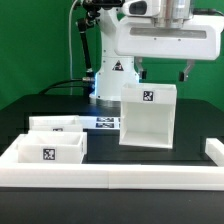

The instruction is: Assemble drawer

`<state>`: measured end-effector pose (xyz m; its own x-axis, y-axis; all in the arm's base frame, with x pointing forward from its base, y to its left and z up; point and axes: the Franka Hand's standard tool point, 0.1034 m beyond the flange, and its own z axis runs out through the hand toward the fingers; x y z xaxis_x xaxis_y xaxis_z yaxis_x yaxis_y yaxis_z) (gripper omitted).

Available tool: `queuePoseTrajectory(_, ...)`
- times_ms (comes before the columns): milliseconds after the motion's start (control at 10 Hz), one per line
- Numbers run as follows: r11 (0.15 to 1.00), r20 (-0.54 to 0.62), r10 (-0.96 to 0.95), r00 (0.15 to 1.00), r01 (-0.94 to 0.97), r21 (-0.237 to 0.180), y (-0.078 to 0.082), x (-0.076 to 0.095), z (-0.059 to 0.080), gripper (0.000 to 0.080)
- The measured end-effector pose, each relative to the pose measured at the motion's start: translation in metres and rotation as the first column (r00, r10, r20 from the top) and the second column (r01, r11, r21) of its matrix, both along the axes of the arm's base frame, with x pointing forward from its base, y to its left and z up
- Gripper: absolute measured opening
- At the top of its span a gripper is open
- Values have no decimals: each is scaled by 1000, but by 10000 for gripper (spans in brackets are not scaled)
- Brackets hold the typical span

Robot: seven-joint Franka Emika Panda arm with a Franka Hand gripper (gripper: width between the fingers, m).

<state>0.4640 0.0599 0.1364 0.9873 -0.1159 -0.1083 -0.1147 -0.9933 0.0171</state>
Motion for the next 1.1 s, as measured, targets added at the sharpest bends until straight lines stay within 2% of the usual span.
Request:
queuePoseTrajectory(300, 1000, -1, -6, 1000, 6, -1, 1, -2, -3, 650)
queuePoseTrajectory(500, 1000, 17, -22, 1000, 23, -1, 16, -20, -18, 650)
queuePoseTrajectory(1000, 1000, 17, -13, 1000, 13, 2, 20, -25, -27, 650)
queuePoseTrajectory(1100, 1000, 16, -22, 1000, 21, 14, 21, -25, -30, 650)
